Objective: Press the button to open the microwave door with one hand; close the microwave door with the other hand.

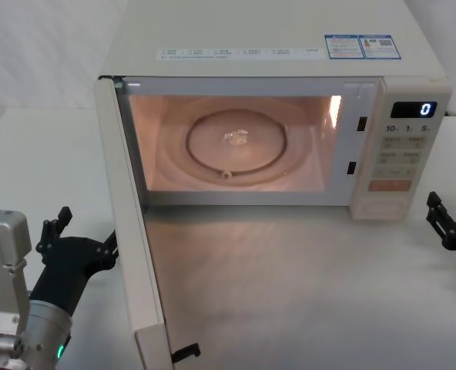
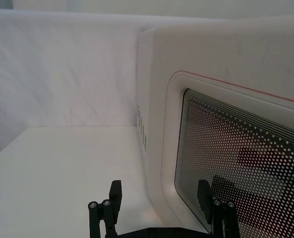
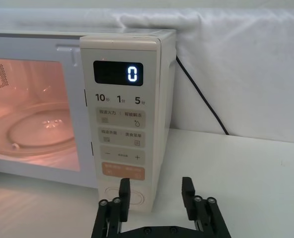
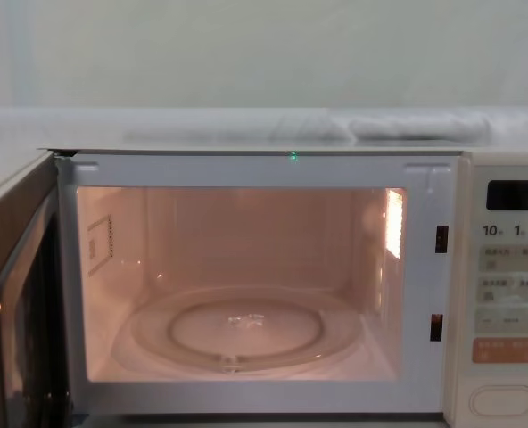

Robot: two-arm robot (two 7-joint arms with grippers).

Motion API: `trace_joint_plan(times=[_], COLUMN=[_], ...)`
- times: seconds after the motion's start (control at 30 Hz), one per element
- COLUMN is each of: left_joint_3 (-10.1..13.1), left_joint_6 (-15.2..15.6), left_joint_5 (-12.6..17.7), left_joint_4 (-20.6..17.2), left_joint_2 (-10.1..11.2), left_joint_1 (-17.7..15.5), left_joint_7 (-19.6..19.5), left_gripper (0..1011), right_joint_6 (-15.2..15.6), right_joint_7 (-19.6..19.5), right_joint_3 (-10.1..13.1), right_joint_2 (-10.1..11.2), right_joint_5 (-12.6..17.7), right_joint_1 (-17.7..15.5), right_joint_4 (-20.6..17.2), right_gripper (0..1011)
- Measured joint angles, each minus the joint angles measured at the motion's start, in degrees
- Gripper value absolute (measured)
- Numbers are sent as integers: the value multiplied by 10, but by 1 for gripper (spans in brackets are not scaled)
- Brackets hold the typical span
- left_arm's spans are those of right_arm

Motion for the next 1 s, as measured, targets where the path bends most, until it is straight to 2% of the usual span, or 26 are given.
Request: trace_joint_plan(times=[0.1, 0.13, 0.23, 0.43, 1.0], left_joint_3=[0, 0, 0, 0, 0], left_joint_6=[0, 0, 0, 0, 0], left_joint_5=[0, 0, 0, 0, 0], left_joint_4=[0, 0, 0, 0, 0], left_joint_2=[0, 0, 0, 0, 0], left_joint_1=[0, 0, 0, 0, 0], left_joint_7=[0, 0, 0, 0, 0], left_gripper=[1001, 1001, 1001, 1001, 1001], right_joint_6=[0, 0, 0, 0, 0], right_joint_7=[0, 0, 0, 0, 0], right_joint_3=[0, 0, 0, 0, 0], right_joint_2=[0, 0, 0, 0, 0], right_joint_5=[0, 0, 0, 0, 0], right_joint_1=[0, 0, 0, 0, 0], right_joint_4=[0, 0, 0, 0, 0], right_gripper=[753, 753, 868, 1002, 1002])
